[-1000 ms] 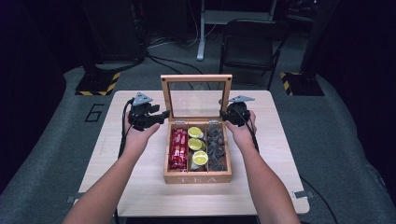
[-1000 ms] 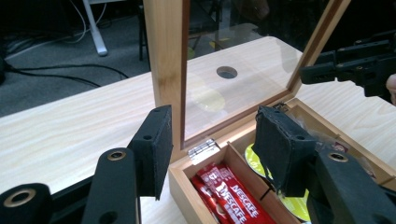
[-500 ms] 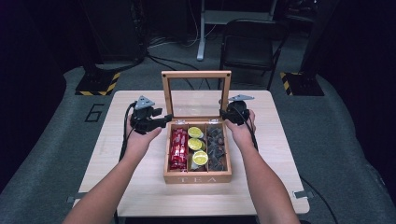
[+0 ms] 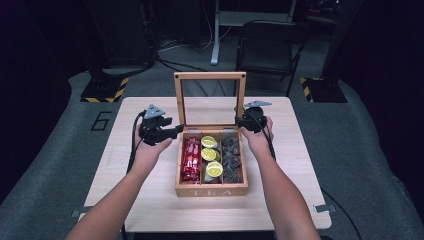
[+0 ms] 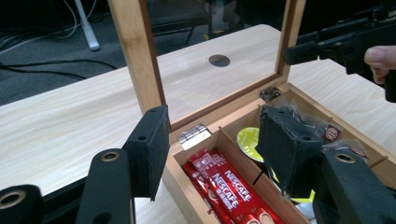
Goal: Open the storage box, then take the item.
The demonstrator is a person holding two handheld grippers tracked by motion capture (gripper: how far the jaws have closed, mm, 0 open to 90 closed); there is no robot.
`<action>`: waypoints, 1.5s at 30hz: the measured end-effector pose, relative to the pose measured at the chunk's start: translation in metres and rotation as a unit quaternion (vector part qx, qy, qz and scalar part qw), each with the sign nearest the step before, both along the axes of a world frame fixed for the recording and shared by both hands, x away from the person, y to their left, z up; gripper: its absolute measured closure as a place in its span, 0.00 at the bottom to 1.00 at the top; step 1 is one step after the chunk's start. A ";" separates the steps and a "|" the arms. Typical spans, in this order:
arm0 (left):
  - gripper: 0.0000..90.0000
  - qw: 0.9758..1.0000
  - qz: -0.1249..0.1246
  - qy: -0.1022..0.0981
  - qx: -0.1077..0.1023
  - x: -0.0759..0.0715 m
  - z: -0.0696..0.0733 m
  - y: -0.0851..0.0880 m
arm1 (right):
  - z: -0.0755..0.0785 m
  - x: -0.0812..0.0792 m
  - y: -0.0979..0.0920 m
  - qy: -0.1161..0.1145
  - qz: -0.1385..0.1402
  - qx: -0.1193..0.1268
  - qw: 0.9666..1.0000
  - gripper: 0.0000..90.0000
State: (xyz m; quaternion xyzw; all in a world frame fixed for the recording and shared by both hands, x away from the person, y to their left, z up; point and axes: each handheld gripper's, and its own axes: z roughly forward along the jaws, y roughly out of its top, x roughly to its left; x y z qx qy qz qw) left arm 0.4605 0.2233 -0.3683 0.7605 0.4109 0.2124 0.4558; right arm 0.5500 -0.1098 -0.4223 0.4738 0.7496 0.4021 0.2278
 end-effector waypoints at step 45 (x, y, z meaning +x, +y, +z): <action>0.48 0.999 -0.030 0.007 -0.032 -0.023 -0.009 0.017 | 0.027 -0.077 0.014 -0.029 0.098 0.023 0.995 0.56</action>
